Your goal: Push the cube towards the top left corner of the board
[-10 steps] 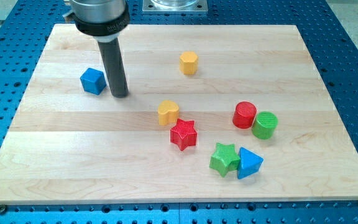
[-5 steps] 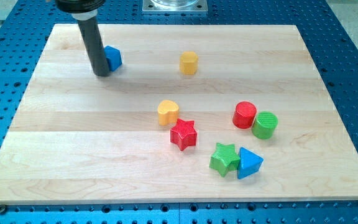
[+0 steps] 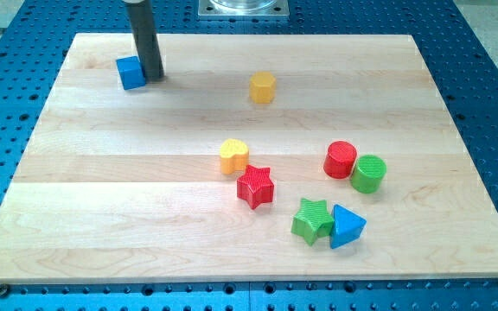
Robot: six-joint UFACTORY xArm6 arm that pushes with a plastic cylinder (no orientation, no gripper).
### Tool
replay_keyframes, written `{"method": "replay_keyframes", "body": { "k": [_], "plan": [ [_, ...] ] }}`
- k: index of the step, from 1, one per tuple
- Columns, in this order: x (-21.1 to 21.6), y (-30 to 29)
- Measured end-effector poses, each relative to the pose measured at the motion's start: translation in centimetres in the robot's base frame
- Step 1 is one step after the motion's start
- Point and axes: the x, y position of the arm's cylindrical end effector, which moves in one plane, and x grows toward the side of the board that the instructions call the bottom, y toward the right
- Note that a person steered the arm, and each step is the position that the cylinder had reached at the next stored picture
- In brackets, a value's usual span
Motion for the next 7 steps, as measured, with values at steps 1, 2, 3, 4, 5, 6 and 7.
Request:
{"method": "replay_keyframes", "body": {
  "k": [1, 2, 3, 4, 5, 6, 7],
  "plan": [
    [-0.4, -1.1],
    [1.5, 1.4],
    [5.5, 0.8],
    [6.5, -4.9],
    [5.9, -8.5],
    [5.8, -8.3],
    [7.0, -5.3]
  ]
}}
